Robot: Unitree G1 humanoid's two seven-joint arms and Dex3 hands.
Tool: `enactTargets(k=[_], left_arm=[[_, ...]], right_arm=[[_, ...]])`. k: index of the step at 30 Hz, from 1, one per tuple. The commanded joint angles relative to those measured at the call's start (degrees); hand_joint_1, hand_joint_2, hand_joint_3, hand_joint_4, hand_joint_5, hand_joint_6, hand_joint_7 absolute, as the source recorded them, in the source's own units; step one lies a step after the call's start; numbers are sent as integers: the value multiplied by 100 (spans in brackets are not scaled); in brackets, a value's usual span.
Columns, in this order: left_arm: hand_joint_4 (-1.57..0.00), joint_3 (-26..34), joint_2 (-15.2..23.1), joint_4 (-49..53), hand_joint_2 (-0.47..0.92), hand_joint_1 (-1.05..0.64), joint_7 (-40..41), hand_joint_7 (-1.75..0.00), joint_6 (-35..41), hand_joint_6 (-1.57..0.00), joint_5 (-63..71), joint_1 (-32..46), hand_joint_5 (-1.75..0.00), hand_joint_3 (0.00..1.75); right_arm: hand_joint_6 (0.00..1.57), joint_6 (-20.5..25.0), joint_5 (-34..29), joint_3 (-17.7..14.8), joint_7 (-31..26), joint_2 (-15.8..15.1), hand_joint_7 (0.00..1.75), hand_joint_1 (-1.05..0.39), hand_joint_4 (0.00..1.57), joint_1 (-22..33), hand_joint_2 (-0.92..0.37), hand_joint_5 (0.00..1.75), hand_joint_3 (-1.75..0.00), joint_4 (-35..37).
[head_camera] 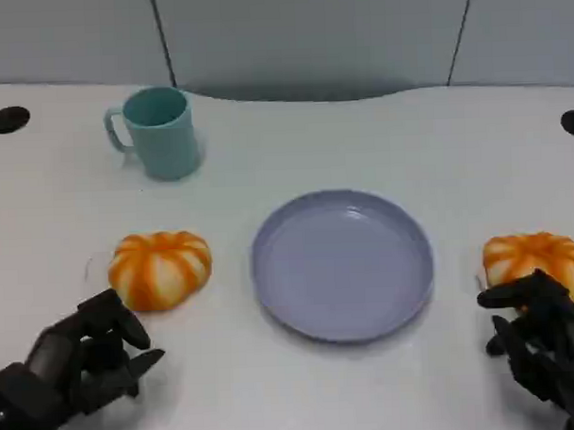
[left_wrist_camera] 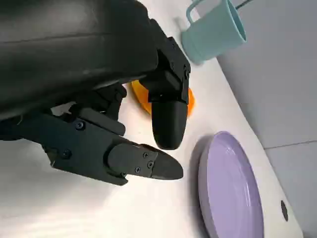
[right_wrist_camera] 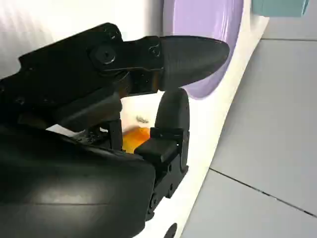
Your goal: Grasp the bread from the table and place it into the plate.
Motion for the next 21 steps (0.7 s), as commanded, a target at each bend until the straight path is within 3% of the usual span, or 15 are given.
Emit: enactTargets(k=[1, 17, 21], left_arm=[[-71, 62, 90, -16, 92, -50, -137, -175, -23, -49, -99, 99, -175, 19], [-69, 118, 104, -49, 92, -50, -115, -175, 12, -48, -53, 106, -175, 19], [-79, 112, 462, -756, 92, -38, 1583, -175, -1305, -54, 1432, 109, -175, 19]], right_arm=[[51, -155, -60, 5, -81, -84, 123, -24, 58, 5, -92, 159, -39, 90], [53, -377, -49, -2, -77, -59, 122, -26, 61, -87, -92, 158, -38, 345], [52, -92, -276, 130, -300, 45, 122, -26, 59, -84, -92, 156, -40, 90]])
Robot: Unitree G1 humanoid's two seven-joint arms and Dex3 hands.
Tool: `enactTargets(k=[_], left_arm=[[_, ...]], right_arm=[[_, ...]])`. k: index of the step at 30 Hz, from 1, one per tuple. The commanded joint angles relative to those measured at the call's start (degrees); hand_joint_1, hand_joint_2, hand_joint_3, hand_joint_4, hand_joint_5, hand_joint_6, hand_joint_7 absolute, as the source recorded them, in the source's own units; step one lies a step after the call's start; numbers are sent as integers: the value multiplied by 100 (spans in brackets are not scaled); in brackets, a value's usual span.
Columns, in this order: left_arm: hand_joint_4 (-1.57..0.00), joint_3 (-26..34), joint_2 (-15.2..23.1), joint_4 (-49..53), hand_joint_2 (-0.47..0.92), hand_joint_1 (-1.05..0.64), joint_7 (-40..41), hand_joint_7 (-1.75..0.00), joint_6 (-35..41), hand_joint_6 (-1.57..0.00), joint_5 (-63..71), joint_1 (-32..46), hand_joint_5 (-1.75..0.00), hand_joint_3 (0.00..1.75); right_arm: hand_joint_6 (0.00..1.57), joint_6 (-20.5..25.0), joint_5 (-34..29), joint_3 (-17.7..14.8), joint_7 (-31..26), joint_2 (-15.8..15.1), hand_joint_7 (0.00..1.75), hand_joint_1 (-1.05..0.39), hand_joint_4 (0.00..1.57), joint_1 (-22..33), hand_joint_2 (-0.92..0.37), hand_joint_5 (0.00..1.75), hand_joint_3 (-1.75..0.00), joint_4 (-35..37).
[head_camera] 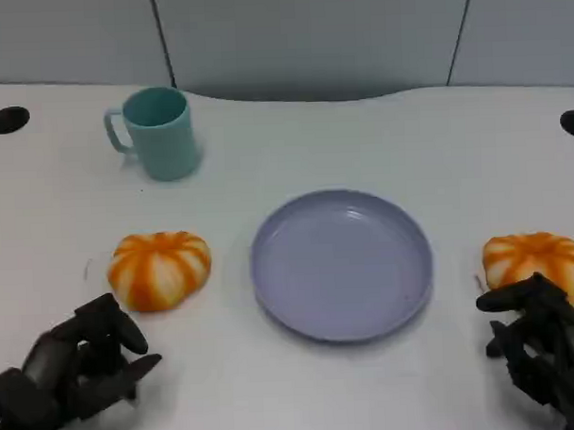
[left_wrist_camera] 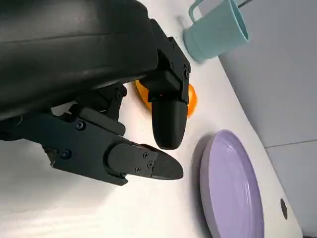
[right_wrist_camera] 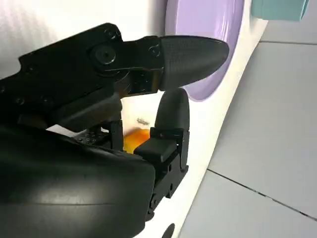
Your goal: Grasp the bread from the table and place it into the plate.
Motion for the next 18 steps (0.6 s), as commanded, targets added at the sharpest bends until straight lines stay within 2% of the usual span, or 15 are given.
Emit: enactTargets(k=[1, 3, 5, 7, 9, 10, 11, 12, 13, 14, 15, 16, 18], left_arm=[[-79, -37, 606, -866, 92, -37, 1822, -175, -861, -55, 1723, -53, -175, 18], [-78, -199, 961, -1505, 91, -37, 2927, -175, -437, -57, 3049, -76, -175, 15], [-77, -370, 1186, -2036, 91, -37, 3576, -175, 81, -57, 3939, -91, -175, 14], [-71, -553, 1375, -2669, 90, -43, 3850, -163, 733, -55, 4663, -106, -172, 9], [-65, -709, 1478, -3085, 89, -47, 3910, -140, 1177, -58, 4993, -90, -162, 4], [-60, -811, 1580, -3437, 89, -49, 3582, -128, 1470, -56, 5117, -70, -153, 3], [-54, -900, 1658, -3686, 88, -52, 3345, -98, 1691, -57, 5172, -44, -131, 2], [-52, -1001, 1748, -4007, 87, -53, 2832, -75, 1989, -62, 5179, -39, -118, 1], [-37, -1093, 1823, -4252, 85, -56, 2421, -37, 2225, -55, 5164, -37, -91, 0], [-32, -1156, 1865, -4409, 84, -57, 2169, -21, 2390, -53, 5127, -26, -78, 0], [-30, -1256, 1931, -4502, 84, -58, 1925, -12, 2528, -52, 5159, -66, -71, 0], [-18, -1345, 1982, -4556, 84, -62, 1764, -5, 2637, -40, 5193, -100, -56, 0], [-5, -1536, 2047, -4523, 84, -68, 1557, -1, 2784, -27, 5252, -232, -40, 0]], right_arm=[[52, 178, -191, 118, -202, 26, 122, -25, 58, -20, -92, 156, -40, -198], [52, 180, -234, 151, -244, 24, 122, -23, 58, -19, -92, 157, -41, -236], [52, 203, -207, 156, -215, 42, 122, -22, 58, -11, -92, 157, -41, -267], [51, 236, -159, 149, -157, 71, 122, -23, 57, 6, -92, 157, -40, -307], [51, 268, -146, 148, -144, 86, 123, -24, 56, 22, -92, 157, -40, -346], [51, 245, -169, 158, -149, 80, 123, -24, 56, 40, -92, 157, -41, -374], [51, 229, -187, 166, -152, 74, 123, -24, 56, 53, -92, 158, -41, -395], [51, 232, -206, 172, -163, 72, 123, -23, 56, 71, -92, 158, -41, -430], [51, 251, -227, 178, -179, 70, 124, -23, 56, 84, -92, 158, -41, -462], [51, 274, -239, 180, -188, 71, 124, -23, 56, 92, -92, 158, -41, -486], [51, 345, -266, 183, -221, 77, 124, -23, 56, 107, -92, 159, -41, -532], [51, 386, -284, 183, -246, 82, 123, -24, 57, 121, -92, 158, -40, -554], [51, 367, -275, 185, -225, 67, 123, -24, 56, 118, -92, 157, -39, -523]])
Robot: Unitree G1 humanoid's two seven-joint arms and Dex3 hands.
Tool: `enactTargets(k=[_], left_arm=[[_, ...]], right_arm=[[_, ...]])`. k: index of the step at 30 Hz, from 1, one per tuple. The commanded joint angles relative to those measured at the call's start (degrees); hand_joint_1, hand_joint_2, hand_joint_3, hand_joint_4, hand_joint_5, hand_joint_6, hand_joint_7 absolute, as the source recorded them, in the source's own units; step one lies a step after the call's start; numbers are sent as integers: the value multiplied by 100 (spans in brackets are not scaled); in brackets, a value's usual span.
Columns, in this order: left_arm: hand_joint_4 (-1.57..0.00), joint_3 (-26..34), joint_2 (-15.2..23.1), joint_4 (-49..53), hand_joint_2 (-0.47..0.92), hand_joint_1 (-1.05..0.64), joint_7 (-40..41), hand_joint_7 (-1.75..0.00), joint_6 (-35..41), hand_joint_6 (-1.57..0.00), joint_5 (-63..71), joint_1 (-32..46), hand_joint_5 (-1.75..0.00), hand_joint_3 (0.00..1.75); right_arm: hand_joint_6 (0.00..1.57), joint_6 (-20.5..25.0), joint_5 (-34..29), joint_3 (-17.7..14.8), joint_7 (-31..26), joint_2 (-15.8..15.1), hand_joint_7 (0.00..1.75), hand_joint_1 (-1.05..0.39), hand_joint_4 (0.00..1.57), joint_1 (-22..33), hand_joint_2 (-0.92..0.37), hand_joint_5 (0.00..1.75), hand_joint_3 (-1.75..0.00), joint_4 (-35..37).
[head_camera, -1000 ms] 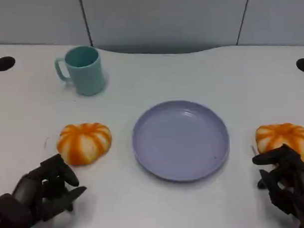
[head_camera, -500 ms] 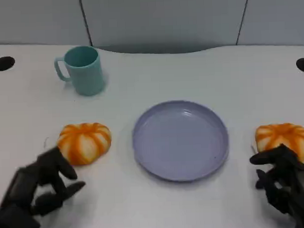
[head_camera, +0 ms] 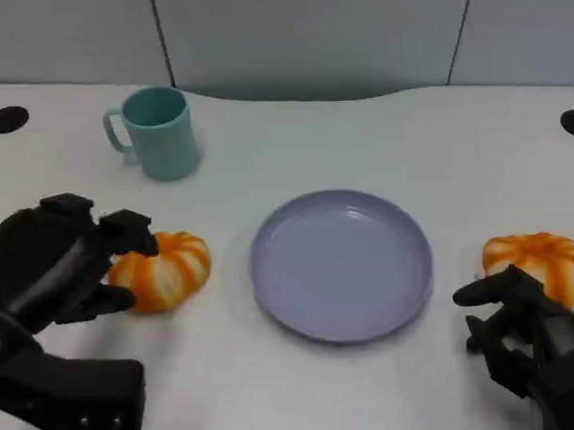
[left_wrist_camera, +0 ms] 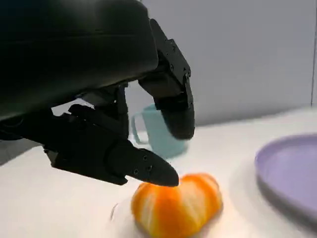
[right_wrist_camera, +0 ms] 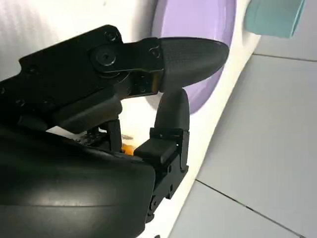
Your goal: Grasp the bread from the table and place it into the plate.
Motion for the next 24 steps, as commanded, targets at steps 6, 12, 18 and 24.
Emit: enactTargets(k=[6, 12, 18, 24], left_arm=[[0, -682, 344, 208, 82, -72, -961, -1, 446, -15, -140, -543, -17, 0], [0, -1251, 77, 1495, 82, -75, -1268, -1, 573, -2, -234, -1391, 0, 0], [0, -1818, -307, 3098, 84, -76, -563, 0, 488, -1, -153, -2192, 0, 1], [0, -2300, -722, 4462, 82, -68, -211, 0, 590, 0, -160, -2948, 0, 0]], right_arm=[[51, 143, 146, -14, 52, -22, 122, -25, 56, 126, -92, 157, -40, -157], [50, 26, 76, -3, 18, -55, 123, -23, 57, 144, -92, 159, -41, -168], [50, 0, 38, -8, -30, -64, 123, -24, 57, 130, -92, 158, -40, -119], [50, -3, 112, -12, 42, -42, 124, -24, 58, 179, -92, 159, -41, -177]])
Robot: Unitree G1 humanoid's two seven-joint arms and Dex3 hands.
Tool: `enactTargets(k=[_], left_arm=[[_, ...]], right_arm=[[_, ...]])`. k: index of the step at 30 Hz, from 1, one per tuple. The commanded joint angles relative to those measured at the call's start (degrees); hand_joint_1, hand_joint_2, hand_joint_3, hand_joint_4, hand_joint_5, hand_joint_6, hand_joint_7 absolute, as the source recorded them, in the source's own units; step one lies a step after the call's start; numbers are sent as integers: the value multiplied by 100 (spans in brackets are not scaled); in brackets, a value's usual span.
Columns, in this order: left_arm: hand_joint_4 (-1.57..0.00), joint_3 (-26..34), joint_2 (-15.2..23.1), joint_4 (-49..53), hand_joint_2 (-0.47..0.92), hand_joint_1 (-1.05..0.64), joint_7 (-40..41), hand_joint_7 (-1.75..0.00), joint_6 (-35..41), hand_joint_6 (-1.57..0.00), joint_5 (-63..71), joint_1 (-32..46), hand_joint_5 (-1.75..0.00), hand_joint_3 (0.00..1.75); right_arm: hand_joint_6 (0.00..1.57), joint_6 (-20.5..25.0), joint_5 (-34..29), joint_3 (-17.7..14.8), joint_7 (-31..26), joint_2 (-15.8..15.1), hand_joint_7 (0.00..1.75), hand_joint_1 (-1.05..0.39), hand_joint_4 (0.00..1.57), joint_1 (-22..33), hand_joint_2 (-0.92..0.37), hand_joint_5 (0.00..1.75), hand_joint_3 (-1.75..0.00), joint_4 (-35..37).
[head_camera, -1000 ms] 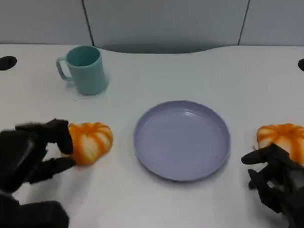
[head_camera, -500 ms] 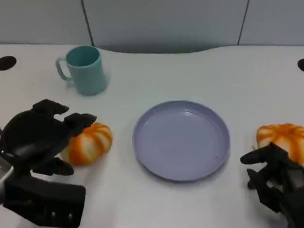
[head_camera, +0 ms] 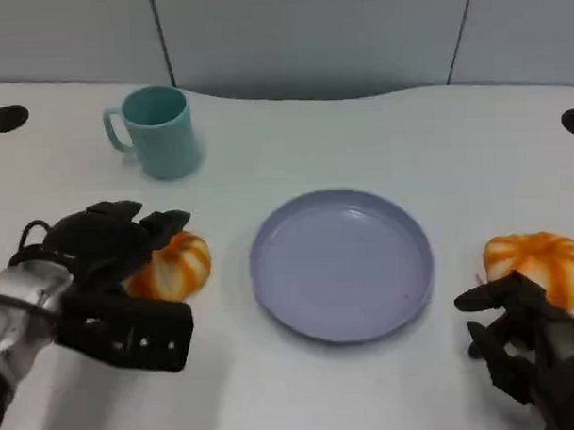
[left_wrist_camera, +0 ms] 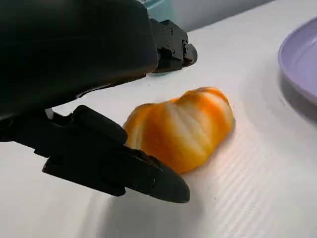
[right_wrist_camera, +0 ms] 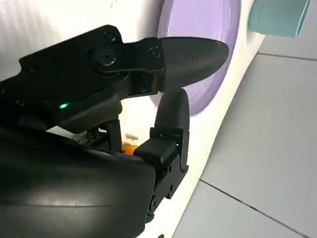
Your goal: Grasp the bread from the table and place it into the plate.
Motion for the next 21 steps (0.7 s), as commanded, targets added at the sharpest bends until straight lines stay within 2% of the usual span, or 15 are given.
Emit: enactTargets(k=[1, 5, 13, 15, 17, 20, 21], left_arm=[[0, -235, -81, 614, 82, -67, 306, 0, -14, 0, -21, -406, 0, 0], [0, -580, -508, 1562, 81, -66, 285, -1, 207, -1, 30, -880, 0, 0], [0, -744, -792, 2196, 79, -65, 204, -1, 299, -3, -203, -1101, 0, 0], [-4, -800, -863, 2277, 78, -63, 111, -4, 314, -9, -218, -1102, -2, 0], [-18, -788, -903, 2309, 76, -54, -5, -6, 300, -22, -317, -1112, -10, 0], [-22, -771, -905, 2312, 76, -51, -7, -5, 253, -27, -424, -1110, -13, 0], [-32, -735, -894, 2304, 76, -44, 110, -9, 194, -45, -477, -1082, -21, 0]], right_arm=[[50, -35, 94, -20, 11, -51, 124, -24, 58, 37, -92, 159, -41, -34], [49, -142, 147, 1, 134, -77, 126, -23, 55, 152, -92, 160, -43, -116], [48, 73, 333, -30, 389, -62, 131, -21, 50, 301, -92, 159, -44, -362], [47, 384, 379, -27, 417, -15, 134, -21, 49, 432, -92, 161, -45, -711], [45, 625, 413, -19, 450, 7, 136, -20, 47, 537, -92, 162, -46, -994], [44, 743, 443, -13, 479, 13, 136, -20, 47, 595, -92, 162, -46, -1143], [44, 712, 458, -17, 492, 11, 137, -20, 46, 596, -92, 162, -46, -1132]])
